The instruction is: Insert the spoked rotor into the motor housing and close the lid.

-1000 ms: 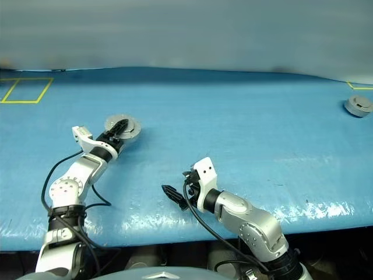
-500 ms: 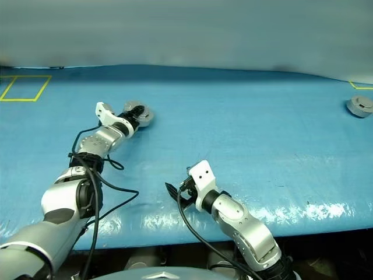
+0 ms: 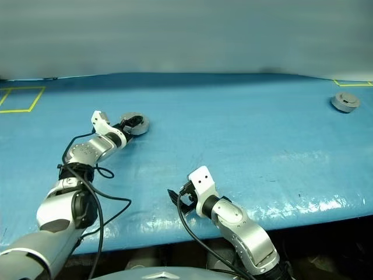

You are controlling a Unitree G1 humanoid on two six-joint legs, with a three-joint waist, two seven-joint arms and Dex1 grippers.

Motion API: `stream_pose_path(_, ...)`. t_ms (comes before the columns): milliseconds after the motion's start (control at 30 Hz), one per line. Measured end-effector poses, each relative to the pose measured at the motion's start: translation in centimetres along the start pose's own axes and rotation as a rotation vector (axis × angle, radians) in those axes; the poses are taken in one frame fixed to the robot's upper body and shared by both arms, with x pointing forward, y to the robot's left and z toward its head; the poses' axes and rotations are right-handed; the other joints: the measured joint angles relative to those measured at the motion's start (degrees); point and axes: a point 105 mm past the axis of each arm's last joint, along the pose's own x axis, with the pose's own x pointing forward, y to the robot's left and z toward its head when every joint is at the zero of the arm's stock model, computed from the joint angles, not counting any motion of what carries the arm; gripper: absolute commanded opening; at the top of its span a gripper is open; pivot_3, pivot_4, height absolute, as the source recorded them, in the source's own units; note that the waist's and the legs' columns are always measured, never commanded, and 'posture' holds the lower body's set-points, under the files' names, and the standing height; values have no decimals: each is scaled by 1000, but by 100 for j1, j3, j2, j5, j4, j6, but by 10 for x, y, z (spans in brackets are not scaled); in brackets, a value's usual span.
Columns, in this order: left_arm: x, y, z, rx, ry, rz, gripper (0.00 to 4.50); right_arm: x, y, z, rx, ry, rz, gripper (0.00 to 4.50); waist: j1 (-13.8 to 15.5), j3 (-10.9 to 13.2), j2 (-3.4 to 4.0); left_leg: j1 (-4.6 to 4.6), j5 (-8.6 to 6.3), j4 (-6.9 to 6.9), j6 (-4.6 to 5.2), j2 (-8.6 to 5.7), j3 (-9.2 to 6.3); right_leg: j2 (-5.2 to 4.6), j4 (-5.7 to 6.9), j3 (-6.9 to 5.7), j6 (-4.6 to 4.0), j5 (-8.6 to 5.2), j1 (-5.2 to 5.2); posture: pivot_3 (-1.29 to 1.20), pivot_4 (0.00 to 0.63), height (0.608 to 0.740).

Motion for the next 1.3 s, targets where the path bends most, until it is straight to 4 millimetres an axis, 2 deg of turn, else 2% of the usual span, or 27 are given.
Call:
stream_pose_path(133, -28, 19, -14, -7, 43, 20, 4470, 4, 0, -5, 4, 51, 37, 4500, -42, -66, 44, 51, -3, -10, -1, 19, 7, -11, -2, 9, -1, -4, 40, 0, 150, 740)
stream_pose_path(200, -45, 25, -25, -5, 69, 22, 4470, 5, 3, -7, 19, 85, 84, 4500, -44, -76, 55, 91, -8, -14, -1, 21, 7, -16, -7, 8, -30, -29, 53, 0, 150, 740)
stream_pose_path(400, -82, 30, -47, 36, 134, 30, 4470, 5, 10, -5, 56, 137, 193, 4500, 11, -95, 75, 95, -13, -13, -4, 9, -6, -23, -15, 8, -27, -43, 63, 0, 150, 740)
stream_pose_path(533, -113, 32, -62, 255, 159, 80, 4470, 1, 6, -5, 98, 136, 188, 4500, -9, -98, 76, 86, -42, -23, -12, 10, -4, -23, -13, 14, -28, -67, 46, 0, 150, 740)
stream_pose_path(667, -134, 34, -76, 522, 119, 115, 4470, -1, 1, -4, 104, 100, 144, 4500, 14, -98, 78, 70, -54, -69, -20, 11, 5, -26, -15, 25, -57, -92, 5, 0, 150, 740)
stream_pose_path(733, -139, 34, -79, 636, 74, 122, 4470, -1, -6, 0, 73, 64, 96, 4500, 60, -99, 75, 29, -48, -87, -28, 11, 8, -22, -12, 27, -88, -82, -22, 0, 150, 740)
stream_pose_path(800, -142, 38, -75, 794, -7, 168, 4470, -1, -13, 2, 44, 28, 37, 4500, 126, -91, 64, -21, -40, -95, -38, 13, -1, -15, -8, 25, -97, -80, -69, 0, 150, 740)
stream_pose_path(867, -143, 39, -70, 882, -61, 194, 4470, -1, -17, 4, 29, 0, 4, 4500, 171, -78, 48, -40, -40, -96, -40, 15, -9, -14, -8, 21, -105, -84, -87, 0, 150, 740)
stream_pose_path(1000, -141, 18, -57, 1081, -229, 162, 4470, -2, -22, 15, -31, -101, -72, 4500, 248, -64, 32, -106, -38, -86, -37, 7, -19, -18, -13, 6, -82, -71, -138, 0, 150, 740)
stream_pose_path(1133, -134, 13, -59, 1189, -270, 136, 4470, -8, -32, 24, -141, -203, -214, 4500, 242, -56, 26, -109, -42, -80, -28, 1, -15, -18, -25, 5, -52, -55, -133, 0, 150, 740)
stream_pose_path(1300, -130, 11, -63, 1210, -278, 113, 4470, -15, -34, 27, -180, -267, -308, 4500, 230, -43, 22, -108, -41, -74, -31, 3, -18, -8, -14, -5, -51, -55, -134, 0, 150, 740)
